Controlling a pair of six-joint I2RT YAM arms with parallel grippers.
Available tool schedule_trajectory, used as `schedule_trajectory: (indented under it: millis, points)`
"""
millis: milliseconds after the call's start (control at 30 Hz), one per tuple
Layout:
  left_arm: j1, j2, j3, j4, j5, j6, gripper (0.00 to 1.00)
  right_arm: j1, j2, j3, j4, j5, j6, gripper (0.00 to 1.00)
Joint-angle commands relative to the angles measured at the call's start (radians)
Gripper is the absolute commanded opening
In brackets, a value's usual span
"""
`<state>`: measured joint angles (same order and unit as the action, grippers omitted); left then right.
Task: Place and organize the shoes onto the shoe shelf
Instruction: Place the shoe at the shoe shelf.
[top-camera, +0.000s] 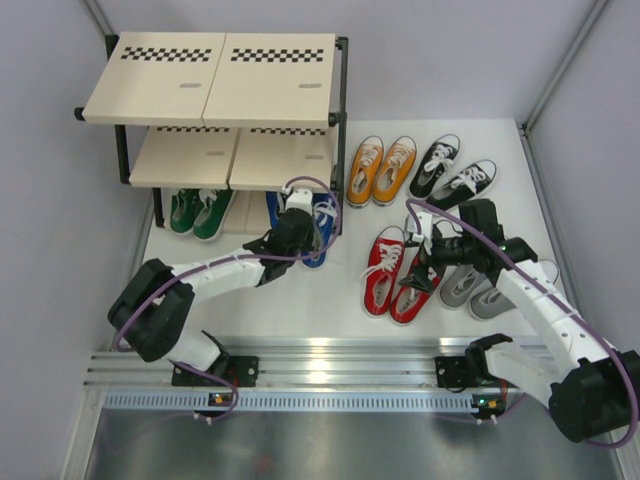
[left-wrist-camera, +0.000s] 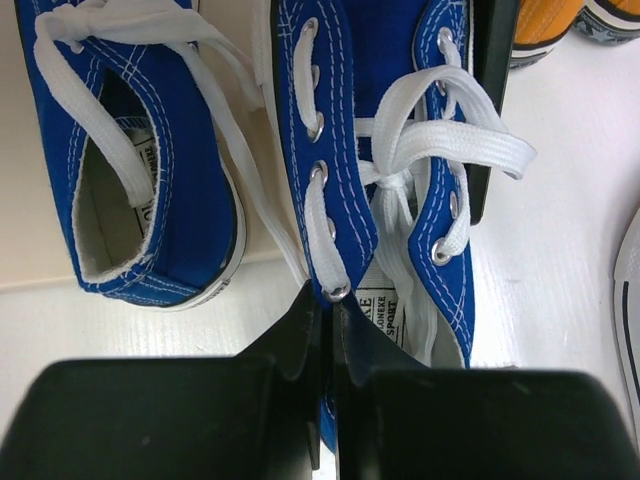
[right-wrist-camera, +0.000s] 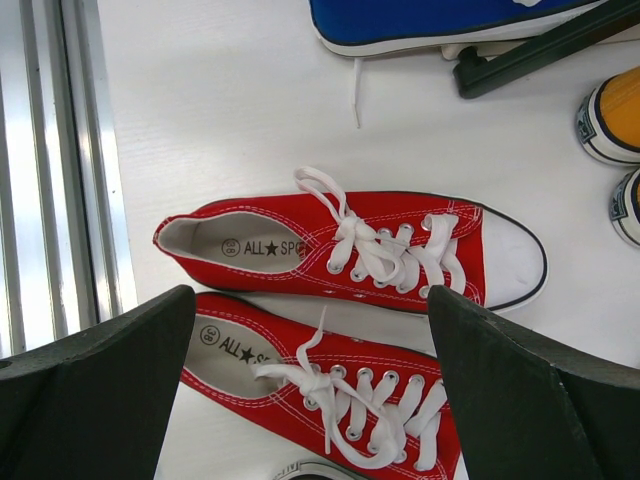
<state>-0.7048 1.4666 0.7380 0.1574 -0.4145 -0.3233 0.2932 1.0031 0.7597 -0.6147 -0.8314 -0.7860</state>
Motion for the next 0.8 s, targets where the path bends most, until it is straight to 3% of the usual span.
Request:
schedule_trajectory:
  millis: [0,467,567,633,767]
  points:
    - [0.014,-0.048,0.025,0.117,-0.087,-0.054,0.0,-0.002,-0.027,-0.003,0.013,-0.02,-0.024,0.99]
    - [0.019,0.034,0.101,0.076,-0.124,-0.149,0.01,-0.002,-0.018,0.0,0.012,-0.021,-0.025,0.99]
    - [0.025,0.057,0.132,0.056,-0.099,-0.148,0.09,0.0,-0.02,0.0,0.009,-0.018,-0.027,0.99]
    - [0.031,0.058,0.147,0.027,-0.093,-0.161,0.26,-0.002,-0.024,0.0,0.009,-0.017,-0.028,0.99]
    - [0.031,0.011,0.143,-0.01,-0.064,-0.165,0.51,-0.003,-0.035,-0.008,0.01,-0.017,-0.03,0.99]
